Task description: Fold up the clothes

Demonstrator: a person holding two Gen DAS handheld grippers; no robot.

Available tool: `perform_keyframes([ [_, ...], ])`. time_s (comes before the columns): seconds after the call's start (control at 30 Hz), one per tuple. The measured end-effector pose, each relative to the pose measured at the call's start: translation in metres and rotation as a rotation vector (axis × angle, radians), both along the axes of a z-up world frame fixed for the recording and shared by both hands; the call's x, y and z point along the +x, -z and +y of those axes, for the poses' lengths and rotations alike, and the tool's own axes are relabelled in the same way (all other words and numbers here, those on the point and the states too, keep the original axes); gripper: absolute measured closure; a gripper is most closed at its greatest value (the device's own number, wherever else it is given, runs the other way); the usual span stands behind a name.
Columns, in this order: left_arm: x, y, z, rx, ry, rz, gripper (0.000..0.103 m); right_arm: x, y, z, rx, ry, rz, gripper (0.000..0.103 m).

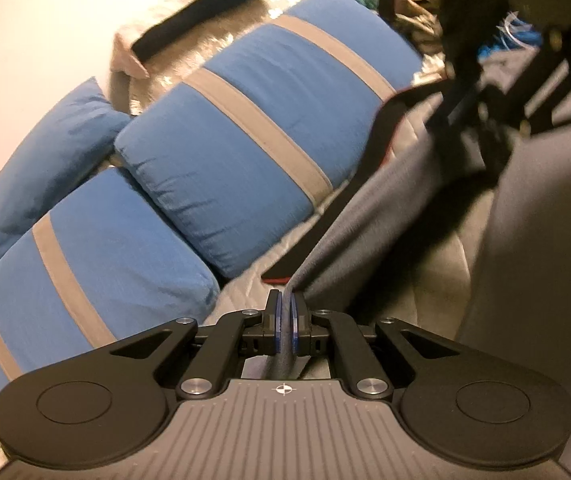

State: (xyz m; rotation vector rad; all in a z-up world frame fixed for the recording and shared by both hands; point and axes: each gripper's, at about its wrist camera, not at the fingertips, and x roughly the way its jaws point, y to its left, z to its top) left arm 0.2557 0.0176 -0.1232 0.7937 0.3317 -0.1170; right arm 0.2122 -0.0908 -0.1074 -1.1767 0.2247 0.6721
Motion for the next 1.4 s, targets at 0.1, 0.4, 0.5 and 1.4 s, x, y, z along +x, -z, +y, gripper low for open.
perform_keyframes([
  [0.1, -0.001, 0.004, 0.0, 0.026, 0.009, 0.027, 0.098, -0.008, 0.008, -0.002, -0.059, -0.05, 0.041, 0.096],
  [0.4, -0.018, 0.017, 0.005, 0.218, 0.136, 0.121, 0.099, -0.008, 0.015, -0.009, -0.105, -0.093, 0.12, 0.096],
  [0.5, -0.025, 0.021, 0.007, 0.244, 0.158, 0.138, 0.099, -0.01, 0.008, -0.009, -0.07, -0.08, 0.15, 0.095],
  [1.4, -0.037, 0.017, 0.007, 0.292, 0.182, 0.136, 0.099, 0.008, 0.0, 0.008, 0.038, 0.014, 0.287, 0.097],
])
